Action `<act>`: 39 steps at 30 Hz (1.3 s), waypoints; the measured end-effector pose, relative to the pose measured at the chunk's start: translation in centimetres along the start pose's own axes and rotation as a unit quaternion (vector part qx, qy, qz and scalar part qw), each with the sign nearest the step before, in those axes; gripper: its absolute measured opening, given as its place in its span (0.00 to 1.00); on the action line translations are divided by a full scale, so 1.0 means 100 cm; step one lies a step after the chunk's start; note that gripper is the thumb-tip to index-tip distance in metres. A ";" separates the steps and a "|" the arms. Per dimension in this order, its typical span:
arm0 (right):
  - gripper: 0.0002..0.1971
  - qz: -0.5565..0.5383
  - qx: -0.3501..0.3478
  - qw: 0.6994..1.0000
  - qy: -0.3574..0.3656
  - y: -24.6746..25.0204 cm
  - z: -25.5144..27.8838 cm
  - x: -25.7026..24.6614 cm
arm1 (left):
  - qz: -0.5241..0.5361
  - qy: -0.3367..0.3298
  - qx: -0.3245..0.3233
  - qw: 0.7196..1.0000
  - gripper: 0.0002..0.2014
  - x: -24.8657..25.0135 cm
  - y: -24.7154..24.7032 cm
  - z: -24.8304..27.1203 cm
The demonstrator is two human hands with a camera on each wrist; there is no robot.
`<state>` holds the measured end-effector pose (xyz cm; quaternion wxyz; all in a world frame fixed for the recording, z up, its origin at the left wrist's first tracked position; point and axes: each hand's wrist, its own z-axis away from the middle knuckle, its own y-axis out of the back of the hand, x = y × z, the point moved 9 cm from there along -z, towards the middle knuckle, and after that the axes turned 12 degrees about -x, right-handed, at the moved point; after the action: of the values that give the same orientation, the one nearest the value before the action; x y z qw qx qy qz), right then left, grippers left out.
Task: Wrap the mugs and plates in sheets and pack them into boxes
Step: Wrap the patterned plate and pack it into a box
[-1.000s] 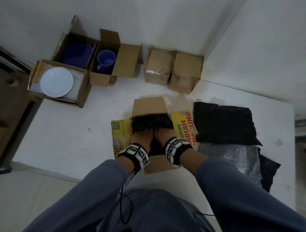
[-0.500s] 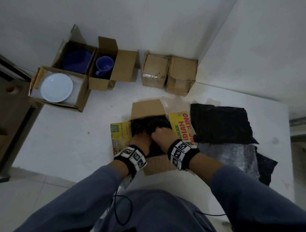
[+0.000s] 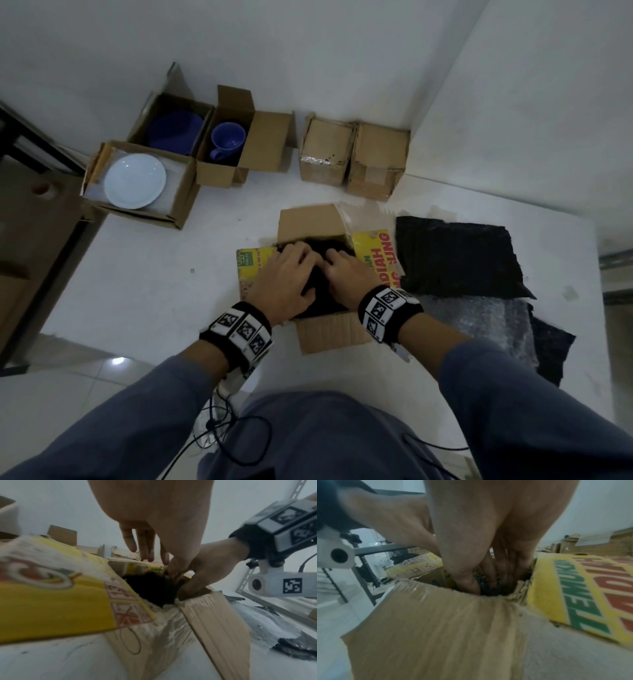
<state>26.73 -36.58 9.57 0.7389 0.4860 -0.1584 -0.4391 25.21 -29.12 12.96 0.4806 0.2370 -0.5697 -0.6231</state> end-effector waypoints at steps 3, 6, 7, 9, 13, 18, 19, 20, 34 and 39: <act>0.21 -0.031 -0.103 0.994 -0.035 -0.021 -0.002 0.004 | -0.020 0.024 -0.053 0.998 0.13 0.005 -0.018 -0.009; 0.12 -0.040 -0.151 0.987 -0.026 -0.023 -0.001 -0.002 | -0.015 0.073 -0.146 0.986 0.12 0.001 -0.042 -0.016; 0.10 -0.031 -0.143 0.989 -0.026 -0.018 -0.002 -0.002 | -0.021 0.091 -0.179 0.979 0.13 -0.002 -0.051 -0.017; 0.09 0.001 -0.081 0.996 -0.030 -0.002 -0.005 -0.001 | -0.052 0.104 -0.216 0.969 0.15 -0.004 -0.060 -0.020; 0.12 0.038 -0.064 0.996 -0.052 0.001 -0.024 0.001 | -0.086 0.131 -0.244 0.957 0.18 -0.008 -0.070 -0.032; 0.16 -0.010 -0.135 0.986 -0.100 -0.026 -0.036 0.010 | -0.083 0.203 -0.214 0.952 0.27 -0.019 -0.071 -0.037; 0.16 -0.017 -0.135 0.985 -0.101 -0.027 -0.037 0.011 | -0.069 0.207 -0.212 0.953 0.30 -0.021 -0.073 -0.037; 0.16 -0.019 -0.133 0.986 -0.102 -0.028 -0.037 0.012 | -0.052 0.210 -0.211 0.953 0.32 -0.023 -0.076 -0.038; 0.20 0.057 -0.131 0.976 -0.162 -0.038 -0.051 0.020 | -0.029 0.249 -0.201 0.947 0.30 -0.030 -0.105 -0.043; 0.20 0.095 -0.172 0.968 -0.157 -0.048 -0.056 0.020 | 0.010 0.224 -0.249 0.942 0.33 -0.040 -0.115 -0.058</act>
<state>29.19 -35.63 2.38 0.8156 0.2595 -0.2395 -0.4584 27.98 -29.75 -0.22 0.6458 0.2374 -0.2769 -0.6707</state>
